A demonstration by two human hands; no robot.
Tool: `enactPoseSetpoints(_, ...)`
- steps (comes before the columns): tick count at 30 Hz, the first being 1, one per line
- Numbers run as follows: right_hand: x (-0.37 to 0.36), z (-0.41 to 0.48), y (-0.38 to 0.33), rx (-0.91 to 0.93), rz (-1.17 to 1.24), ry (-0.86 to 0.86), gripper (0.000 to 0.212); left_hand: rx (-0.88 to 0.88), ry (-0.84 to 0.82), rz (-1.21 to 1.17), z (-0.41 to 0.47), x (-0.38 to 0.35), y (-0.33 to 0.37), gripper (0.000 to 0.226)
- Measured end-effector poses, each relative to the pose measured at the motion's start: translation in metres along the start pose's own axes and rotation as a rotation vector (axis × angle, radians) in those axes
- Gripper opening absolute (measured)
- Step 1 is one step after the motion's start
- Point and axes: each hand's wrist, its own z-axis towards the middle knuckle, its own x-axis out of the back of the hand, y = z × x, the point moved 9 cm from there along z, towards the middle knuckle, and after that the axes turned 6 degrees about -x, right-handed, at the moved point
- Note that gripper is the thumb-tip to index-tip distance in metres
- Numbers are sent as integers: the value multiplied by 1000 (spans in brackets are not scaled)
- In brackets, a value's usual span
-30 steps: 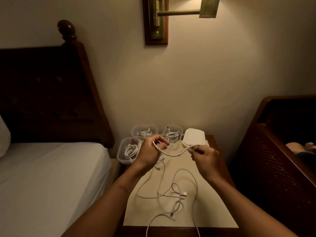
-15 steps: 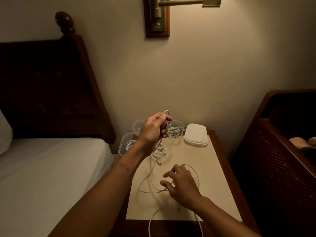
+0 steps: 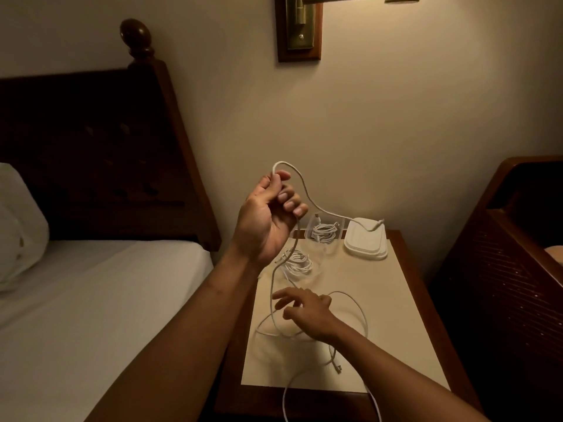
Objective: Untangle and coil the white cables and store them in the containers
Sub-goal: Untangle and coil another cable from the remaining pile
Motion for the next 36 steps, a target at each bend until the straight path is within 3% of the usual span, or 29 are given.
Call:
enactPoseSetpoints(3, -23, 0, -9, -18, 20, -204, 32, -11, 56, -80, 5, 17, 6, 20)
enactPoseSetpoints(5, -31, 1, -10, 0, 28, -230, 25, -27, 74, -48, 8, 26, 10, 21)
enactPoseSetpoints(9, 10, -3, -11, 15, 336, 17, 18, -97, 138, 435, 6, 56, 19, 21)
enactPoseSetpoints(13, 71, -15, -13, 46, 467, 237, 8, -127, 35, 913, -6, 76, 8, 14)
enactPoseSetpoints(16, 110, -27, -30, 158, 469, 366, 14, -15, -117, 1195, -14, 85, -24, 29)
enactPoseSetpoints(19, 128, -33, -54, 310, 323, 368, 18, 39, -135, 1412, -17, 89, -47, 25)
enactPoseSetpoints(24, 137, -36, -56, 407, 178, 458, 19, 78, 2, 1033, -8, 83, -49, 24)
enactPoseSetpoints(29, 112, -31, -25, 283, 97, 405, 5, 145, 76, 660, -7, 56, -54, 14)
enactPoseSetpoints(32, 94, -20, 2, 180, 61, 325, 5, 141, 63, 562, -8, 38, -45, 14)
enactPoseSetpoints(36, 106, -16, 17, 129, 144, 371, 14, 76, 44, 493, -12, 22, -20, 13)
